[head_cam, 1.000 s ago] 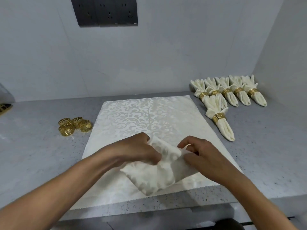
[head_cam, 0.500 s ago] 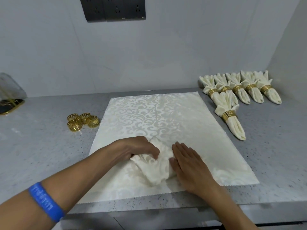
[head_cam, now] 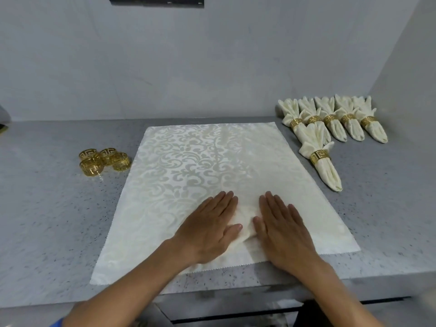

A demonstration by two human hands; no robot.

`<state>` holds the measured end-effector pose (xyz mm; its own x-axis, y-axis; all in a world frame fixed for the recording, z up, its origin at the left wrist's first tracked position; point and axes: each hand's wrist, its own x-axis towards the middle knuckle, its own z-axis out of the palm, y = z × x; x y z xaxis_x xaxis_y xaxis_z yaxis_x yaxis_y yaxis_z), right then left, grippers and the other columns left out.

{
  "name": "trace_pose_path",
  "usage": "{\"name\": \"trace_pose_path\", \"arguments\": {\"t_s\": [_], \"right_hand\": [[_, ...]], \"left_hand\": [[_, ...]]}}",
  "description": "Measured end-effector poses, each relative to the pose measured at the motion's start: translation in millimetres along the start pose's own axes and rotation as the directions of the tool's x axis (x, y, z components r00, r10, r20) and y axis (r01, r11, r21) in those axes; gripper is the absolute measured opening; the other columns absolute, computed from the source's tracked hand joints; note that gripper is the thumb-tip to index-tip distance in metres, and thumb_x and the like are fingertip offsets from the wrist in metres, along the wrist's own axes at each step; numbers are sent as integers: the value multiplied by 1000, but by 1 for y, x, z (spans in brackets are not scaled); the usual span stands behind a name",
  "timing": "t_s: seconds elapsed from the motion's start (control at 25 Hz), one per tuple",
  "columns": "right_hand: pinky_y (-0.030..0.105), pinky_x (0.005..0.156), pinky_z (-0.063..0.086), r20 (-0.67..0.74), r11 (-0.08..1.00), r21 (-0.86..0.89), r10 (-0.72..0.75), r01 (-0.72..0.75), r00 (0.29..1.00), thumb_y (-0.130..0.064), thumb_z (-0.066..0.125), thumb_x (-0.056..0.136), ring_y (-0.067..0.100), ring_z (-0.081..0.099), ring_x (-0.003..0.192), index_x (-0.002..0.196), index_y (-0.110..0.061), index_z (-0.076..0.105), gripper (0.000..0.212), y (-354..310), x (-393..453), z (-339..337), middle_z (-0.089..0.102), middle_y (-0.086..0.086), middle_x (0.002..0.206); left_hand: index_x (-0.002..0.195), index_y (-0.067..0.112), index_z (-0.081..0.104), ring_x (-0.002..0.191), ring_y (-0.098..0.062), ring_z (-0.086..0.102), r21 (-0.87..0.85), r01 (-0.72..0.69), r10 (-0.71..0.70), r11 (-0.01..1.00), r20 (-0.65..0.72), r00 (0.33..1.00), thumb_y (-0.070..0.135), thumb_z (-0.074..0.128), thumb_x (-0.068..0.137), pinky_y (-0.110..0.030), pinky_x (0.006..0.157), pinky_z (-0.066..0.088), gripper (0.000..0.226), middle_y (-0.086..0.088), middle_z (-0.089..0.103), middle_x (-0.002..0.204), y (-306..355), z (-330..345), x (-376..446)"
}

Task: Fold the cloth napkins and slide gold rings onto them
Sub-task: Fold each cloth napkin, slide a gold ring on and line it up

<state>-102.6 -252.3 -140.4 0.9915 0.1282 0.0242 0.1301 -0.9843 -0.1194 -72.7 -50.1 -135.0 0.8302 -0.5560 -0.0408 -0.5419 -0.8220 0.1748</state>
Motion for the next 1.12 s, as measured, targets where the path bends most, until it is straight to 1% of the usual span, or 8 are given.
{"name": "trace_pose_path", "arguments": {"t_s": [0.12, 0.32, 0.52, 0.72, 0.84, 0.92, 1.0, 1.12], "right_hand": [[34, 119, -10, -46, 998, -15, 67, -67, 997, -52, -21, 80, 17, -7, 151, 157, -12, -1, 89, -9, 4, -8, -6, 5, 165], [21, 119, -9, 45, 908, 357, -250, 218, 967, -53, 5, 102, -5, -13, 146, 157, -26, -1, 61, -49, 15, -12, -8, -12, 163], [25, 120, -11, 103, 969, 117, -230, 218, 968, -55, 1, 96, 0, -20, 146, 156, -24, -8, 68, -2, -1, -10, -20, -12, 159], [25, 104, 40, -123, 876, 112, -456, 469, 881, -29, 44, 85, 13, 50, 124, 131, -16, 60, 51, 4, 0, -14, 54, -5, 139], [22, 80, 44, -166, 878, 201, -407, 435, 898, -27, 50, 81, 10, 52, 94, 118, -19, 67, 41, 3, 7, -15, 57, -10, 113], [23, 74, 43, -225, 881, 191, -389, 432, 893, -25, 49, 81, 10, 51, 87, 112, -20, 71, 39, 3, 8, -10, 58, -11, 104], [26, 71, 44, -292, 886, 201, -354, 419, 889, -26, 48, 83, 10, 51, 85, 111, -23, 74, 37, 2, 8, -5, 59, -10, 99], [27, 67, 42, -308, 892, 232, -311, 388, 899, -26, 51, 81, 10, 51, 79, 108, -28, 75, 36, 7, 11, -4, 58, -12, 93]], "left_hand": [[156, 20, -8, 148, -7, -18, 25, -20, 20, 999, 0, 1000, 68, 14, 93, -32, 123, -3, 82, 8, -17, 161, 2, -1, 1], [157, 25, -7, 149, -5, -11, -79, -48, 46, 996, -31, 998, 55, 36, 95, -32, 123, 0, 81, 7, -10, 164, 0, 1, 1], [157, 19, -8, 147, -4, -17, -23, -9, 8, 1000, -17, 1000, 80, 30, 86, -30, 122, -6, 101, 8, -15, 162, 5, -4, -2], [156, 19, -9, 147, -5, -20, -35, -10, 11, 999, 15, 1000, 82, 34, 84, -31, 122, -6, 105, 7, -18, 162, 3, -4, 1], [157, 20, 2, 148, -6, -18, -106, -47, 47, 993, -5, 999, 64, 42, 89, -33, 123, 1, 91, 7, -13, 163, 3, -7, -8], [149, 20, 31, 148, -13, 10, -101, -81, 69, 992, -119, 991, 46, 47, 87, -32, 117, 27, 69, 6, 18, 159, 4, -7, -21], [122, 22, 54, 115, -8, 43, -95, -114, 85, 989, -267, 960, 32, 53, 83, -29, 88, 49, 41, 10, 49, 124, 5, -7, -29], [100, 26, 59, 74, -5, 52, -177, -31, -29, 984, -330, 944, 23, 62, 85, -28, 64, 47, 16, 13, 60, 88, 1, -14, -32]]}}
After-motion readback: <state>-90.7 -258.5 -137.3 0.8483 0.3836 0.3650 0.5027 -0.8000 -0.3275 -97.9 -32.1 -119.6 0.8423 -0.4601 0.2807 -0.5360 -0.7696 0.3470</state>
